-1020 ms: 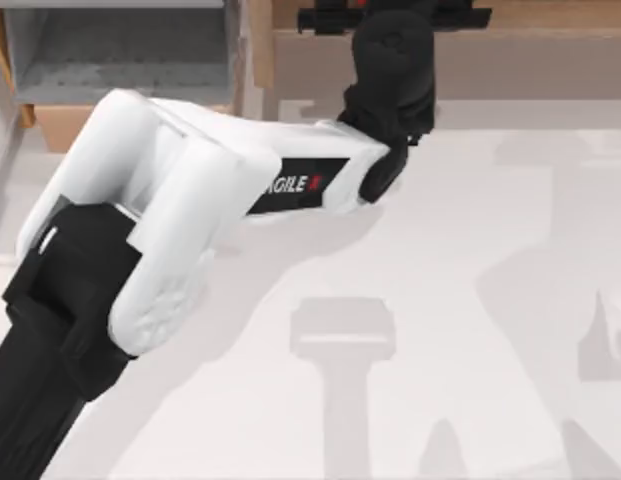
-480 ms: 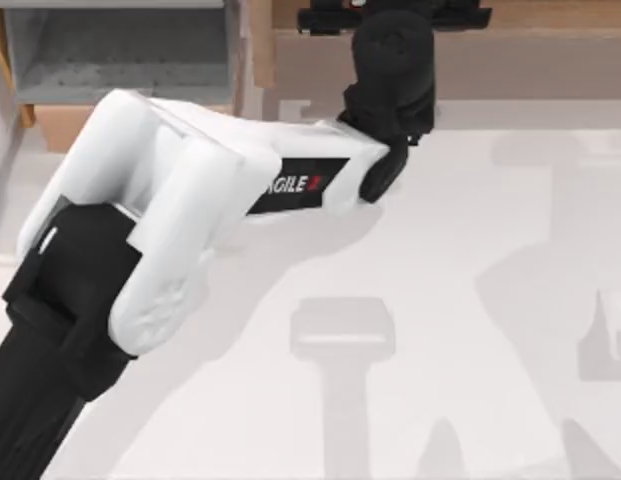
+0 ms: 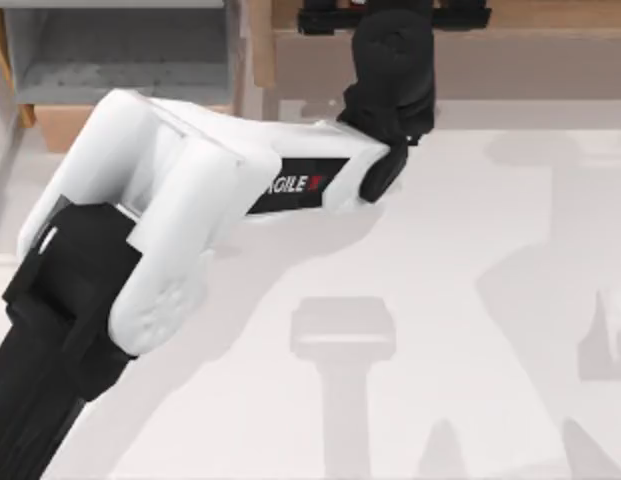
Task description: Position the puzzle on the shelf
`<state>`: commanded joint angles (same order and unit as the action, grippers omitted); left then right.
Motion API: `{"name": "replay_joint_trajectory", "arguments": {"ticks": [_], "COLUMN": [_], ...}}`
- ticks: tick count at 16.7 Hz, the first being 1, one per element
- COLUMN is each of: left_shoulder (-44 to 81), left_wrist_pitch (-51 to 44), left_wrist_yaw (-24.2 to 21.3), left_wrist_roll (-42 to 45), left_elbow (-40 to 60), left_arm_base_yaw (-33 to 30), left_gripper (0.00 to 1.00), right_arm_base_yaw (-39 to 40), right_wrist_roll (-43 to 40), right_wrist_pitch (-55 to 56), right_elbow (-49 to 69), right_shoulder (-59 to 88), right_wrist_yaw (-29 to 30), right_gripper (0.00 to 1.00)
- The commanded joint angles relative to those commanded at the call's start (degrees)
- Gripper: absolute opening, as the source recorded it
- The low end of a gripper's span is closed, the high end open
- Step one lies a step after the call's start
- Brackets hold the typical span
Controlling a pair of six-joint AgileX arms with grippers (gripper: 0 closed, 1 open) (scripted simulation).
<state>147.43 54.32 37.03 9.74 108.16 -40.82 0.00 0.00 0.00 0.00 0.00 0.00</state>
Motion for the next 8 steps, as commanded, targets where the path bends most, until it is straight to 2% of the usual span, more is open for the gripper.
{"name": "replay_joint_trajectory", "arguments": {"ticks": [2, 4, 8], "left_shoulder": [-0.23, -1.4, -6.27], "left_wrist_pitch": [0.19, 1.17, 5.28], "left_wrist_yaw": [-0.47, -2.83, -12.89], "left_wrist_roll": [0.28, 1.71, 8.07], "left_elbow": [-0.53, -3.22, -14.68], "left_arm_base_yaw": [0.01, 0.08, 1.1], "left_gripper": [1.0, 1.0, 1.0], "right_arm_base_yaw": [0.0, 0.0, 0.0], "right_wrist_roll": [0.0, 0.0, 0.0], "right_wrist_pitch": [0.0, 0.0, 0.0], "right_elbow": [0.0, 0.0, 0.0], "right_shoulder": [0.0, 0.0, 0.0], "right_wrist_yaw": [0.0, 0.0, 0.0], "right_gripper": [1.0, 1.0, 1.0]}}
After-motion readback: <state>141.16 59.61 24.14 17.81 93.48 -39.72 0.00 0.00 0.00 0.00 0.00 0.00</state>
